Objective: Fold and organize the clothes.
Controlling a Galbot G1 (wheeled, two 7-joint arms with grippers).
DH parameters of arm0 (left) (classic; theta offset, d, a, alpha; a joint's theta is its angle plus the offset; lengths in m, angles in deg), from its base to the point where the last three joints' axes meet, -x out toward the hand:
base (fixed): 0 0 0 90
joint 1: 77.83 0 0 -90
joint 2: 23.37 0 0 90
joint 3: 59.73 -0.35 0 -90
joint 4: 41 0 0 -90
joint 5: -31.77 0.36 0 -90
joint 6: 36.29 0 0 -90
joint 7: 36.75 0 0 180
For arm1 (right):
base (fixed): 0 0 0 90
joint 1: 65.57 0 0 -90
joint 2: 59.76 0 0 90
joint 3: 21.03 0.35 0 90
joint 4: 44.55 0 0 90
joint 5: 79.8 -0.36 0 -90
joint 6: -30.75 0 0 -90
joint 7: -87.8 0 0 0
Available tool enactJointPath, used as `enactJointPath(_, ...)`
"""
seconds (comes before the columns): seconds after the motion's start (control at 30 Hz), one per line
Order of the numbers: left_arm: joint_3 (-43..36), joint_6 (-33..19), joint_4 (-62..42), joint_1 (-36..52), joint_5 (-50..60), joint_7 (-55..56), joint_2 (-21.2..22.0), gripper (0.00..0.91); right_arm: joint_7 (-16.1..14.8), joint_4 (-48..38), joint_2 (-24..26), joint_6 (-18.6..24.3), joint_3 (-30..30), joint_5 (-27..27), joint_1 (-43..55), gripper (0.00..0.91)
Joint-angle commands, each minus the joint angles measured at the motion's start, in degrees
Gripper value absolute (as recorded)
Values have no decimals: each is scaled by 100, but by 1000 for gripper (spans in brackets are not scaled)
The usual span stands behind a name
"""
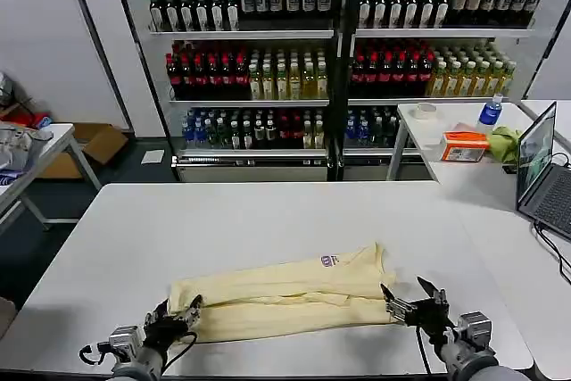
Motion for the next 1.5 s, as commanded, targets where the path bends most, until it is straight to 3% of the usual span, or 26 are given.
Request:
enactJointPath(0.03,-92,-3,-112,16,-123,19,143,10,15,50,-5,22,87,9,-78,907)
enactJointPath(0.5,449,-123,78,8,-905,-39,59,10,58,72,14,44,147,-41,-80,907)
enactJointPath(0.97,2167,40,-614,273,-2236,-115,-1138,10,66,-71,63,62,176,-147,87,907)
enactJointPath(1.1,2396,159,-584,433,-2860,-61,-1297,10,66,-125,82,65,163,-179,154,907)
enactJointPath(1.27,2215,325,-165,583,-3920,36,-1139,10,93,-148,68,50,115,-178,218,907)
enactJointPath(1.5,1309,287,269,912,-4941,120,-421,20,119,-184,51,28,114,-156,167,907)
